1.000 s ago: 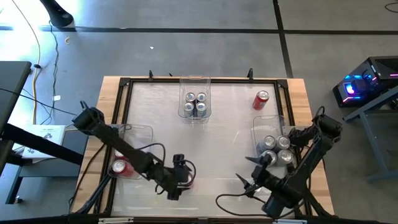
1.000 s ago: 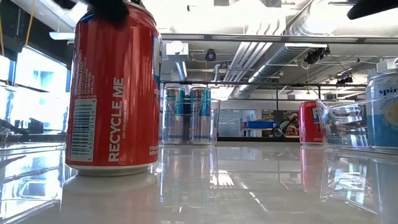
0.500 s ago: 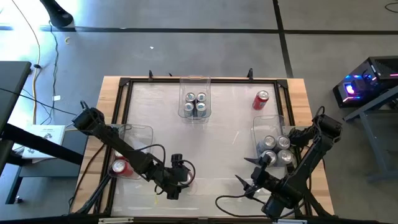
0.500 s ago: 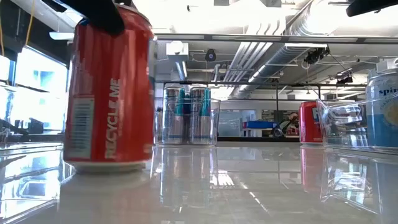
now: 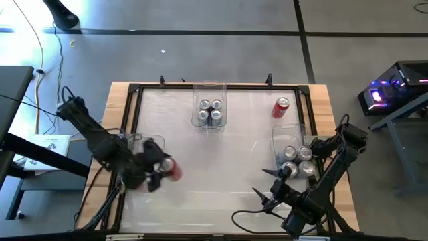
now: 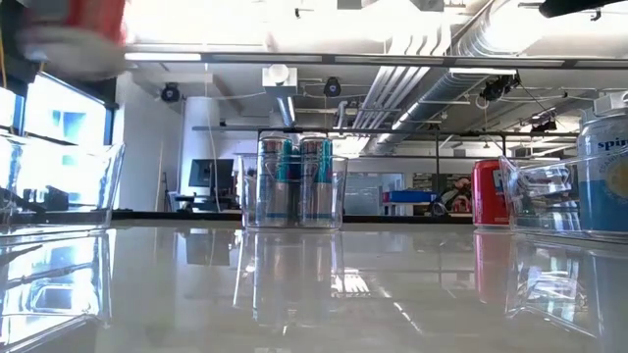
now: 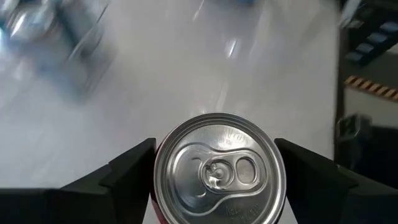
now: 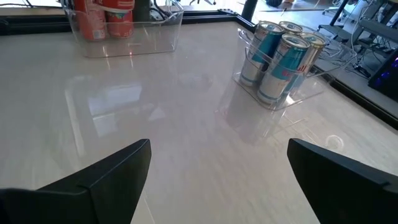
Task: Sort soda cans
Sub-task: Put the bottom orange soda can into bottom left center transparent bin
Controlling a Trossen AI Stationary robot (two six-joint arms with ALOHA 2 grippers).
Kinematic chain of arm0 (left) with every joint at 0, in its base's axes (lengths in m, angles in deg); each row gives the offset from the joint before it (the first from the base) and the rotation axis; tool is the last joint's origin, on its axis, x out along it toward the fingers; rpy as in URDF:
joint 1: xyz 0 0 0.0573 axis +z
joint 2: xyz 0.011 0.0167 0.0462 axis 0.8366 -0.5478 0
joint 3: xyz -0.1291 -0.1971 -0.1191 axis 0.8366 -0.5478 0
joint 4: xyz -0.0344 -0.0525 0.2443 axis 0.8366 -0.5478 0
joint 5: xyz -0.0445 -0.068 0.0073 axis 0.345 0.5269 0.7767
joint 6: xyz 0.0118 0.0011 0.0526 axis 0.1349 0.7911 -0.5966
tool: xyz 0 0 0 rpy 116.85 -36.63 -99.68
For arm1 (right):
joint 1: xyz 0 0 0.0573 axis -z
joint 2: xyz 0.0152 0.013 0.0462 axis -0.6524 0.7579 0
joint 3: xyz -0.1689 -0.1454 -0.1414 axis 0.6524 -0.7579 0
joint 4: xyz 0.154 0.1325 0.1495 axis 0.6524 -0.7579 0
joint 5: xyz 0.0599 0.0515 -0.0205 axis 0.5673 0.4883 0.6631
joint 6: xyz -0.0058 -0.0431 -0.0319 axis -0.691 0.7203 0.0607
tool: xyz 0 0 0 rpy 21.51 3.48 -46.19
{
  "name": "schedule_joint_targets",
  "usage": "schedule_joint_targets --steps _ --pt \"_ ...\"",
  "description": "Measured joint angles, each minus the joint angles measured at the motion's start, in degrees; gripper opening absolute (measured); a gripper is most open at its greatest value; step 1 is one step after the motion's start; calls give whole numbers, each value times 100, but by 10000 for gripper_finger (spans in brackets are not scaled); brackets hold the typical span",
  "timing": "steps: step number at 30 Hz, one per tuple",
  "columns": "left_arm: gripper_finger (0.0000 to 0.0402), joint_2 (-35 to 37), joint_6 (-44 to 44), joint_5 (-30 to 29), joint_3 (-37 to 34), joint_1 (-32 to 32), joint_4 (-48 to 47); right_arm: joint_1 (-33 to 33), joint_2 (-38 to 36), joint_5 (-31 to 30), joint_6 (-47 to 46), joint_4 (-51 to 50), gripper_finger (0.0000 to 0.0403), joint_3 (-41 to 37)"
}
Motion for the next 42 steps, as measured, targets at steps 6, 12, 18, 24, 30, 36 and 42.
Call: schedule_joint_targets --steps 6,12,18,24,30,36,42 --pt "282 348 1254 435 22 -545 -1706 25 2 0 5 -3 373 0" --pt "282 224 1799 622 -35 -1040 -2155 32 2 -38 142 56 373 0" --pt "282 -19 2148 993 -442 -1514 -2011 32 2 -72 162 66 373 0" --pt "287 -238 2210 1141 -916 -1745 -1333 32 2 -91 298 98 373 0" --pt "290 -288 2110 1157 -1172 -1757 -864 32 2 -117 299 106 373 0" --pt "320 -285 2391 1678 -1364 -1734 -790 32 4 -181 299 140 373 0" --pt "348 -283 2465 1971 -1438 -1694 -719 32 4 -181 302 140 373 0"
